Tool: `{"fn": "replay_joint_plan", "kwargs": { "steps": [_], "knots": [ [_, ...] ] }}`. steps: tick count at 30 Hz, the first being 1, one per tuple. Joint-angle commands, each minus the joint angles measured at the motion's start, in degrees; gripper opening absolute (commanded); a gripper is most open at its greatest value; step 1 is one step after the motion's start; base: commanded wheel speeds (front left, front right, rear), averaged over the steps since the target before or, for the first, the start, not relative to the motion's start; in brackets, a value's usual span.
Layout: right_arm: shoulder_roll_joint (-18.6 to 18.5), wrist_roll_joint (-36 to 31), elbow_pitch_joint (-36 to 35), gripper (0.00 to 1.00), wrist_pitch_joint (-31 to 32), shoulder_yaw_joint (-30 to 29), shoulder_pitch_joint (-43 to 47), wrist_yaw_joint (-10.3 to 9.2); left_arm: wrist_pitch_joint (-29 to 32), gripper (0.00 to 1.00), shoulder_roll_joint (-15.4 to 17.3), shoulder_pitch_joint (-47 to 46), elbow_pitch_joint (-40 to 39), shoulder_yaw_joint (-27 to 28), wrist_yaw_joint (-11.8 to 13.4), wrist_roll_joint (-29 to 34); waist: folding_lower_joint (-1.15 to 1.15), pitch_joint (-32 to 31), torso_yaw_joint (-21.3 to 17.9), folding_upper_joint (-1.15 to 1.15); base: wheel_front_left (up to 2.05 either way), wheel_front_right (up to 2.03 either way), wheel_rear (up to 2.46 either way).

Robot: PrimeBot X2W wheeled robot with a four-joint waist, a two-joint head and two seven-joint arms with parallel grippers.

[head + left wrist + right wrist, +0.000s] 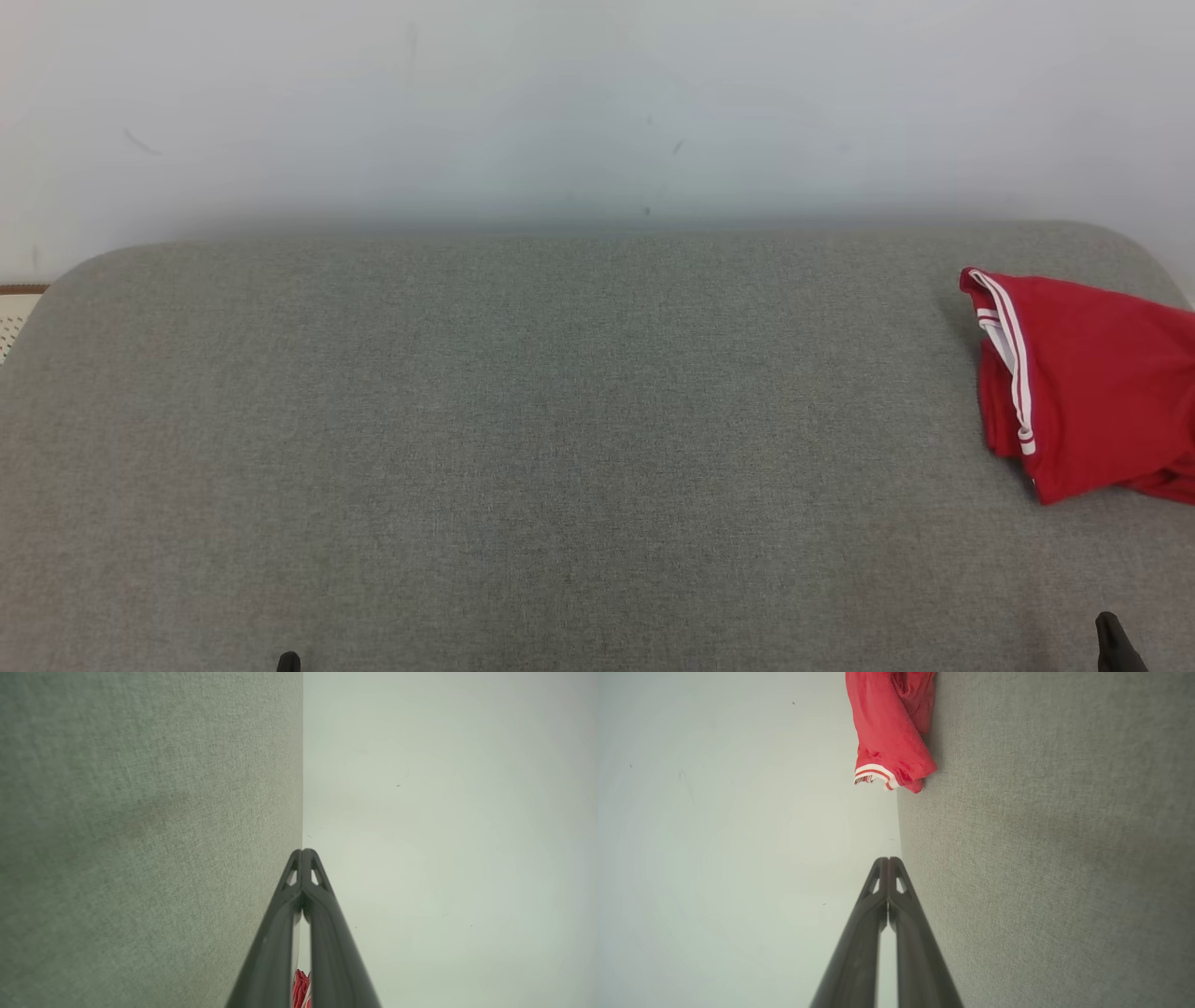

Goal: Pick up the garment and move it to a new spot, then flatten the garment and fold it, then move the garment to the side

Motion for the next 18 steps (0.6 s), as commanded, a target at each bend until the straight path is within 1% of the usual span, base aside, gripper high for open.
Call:
{"fn": "replay_joint_plan", "kwargs": {
  "steps": [1, 18],
  "knots": [
    [0.1, 0.1, 0.0, 0.0, 0.2, -0.1, -0.3, -0.04, 0.2, 0.0, -0.1, 0.6, -0.1, 0.1, -0.2, -0.2, 0.0, 0.0, 0.0, 0.0, 0.0, 0.0, 0.0],
    [0.1, 0.1, 0.0, 0.0, 0.2, -0.1, -0.3, -0.04, 0.1, 0.0, -0.1, 0.6, -0.1, 0.1, -0.2, -0.2, 0.0, 0.0, 0.0, 0.0, 0.0, 0.0, 0.0]
  ]
}}
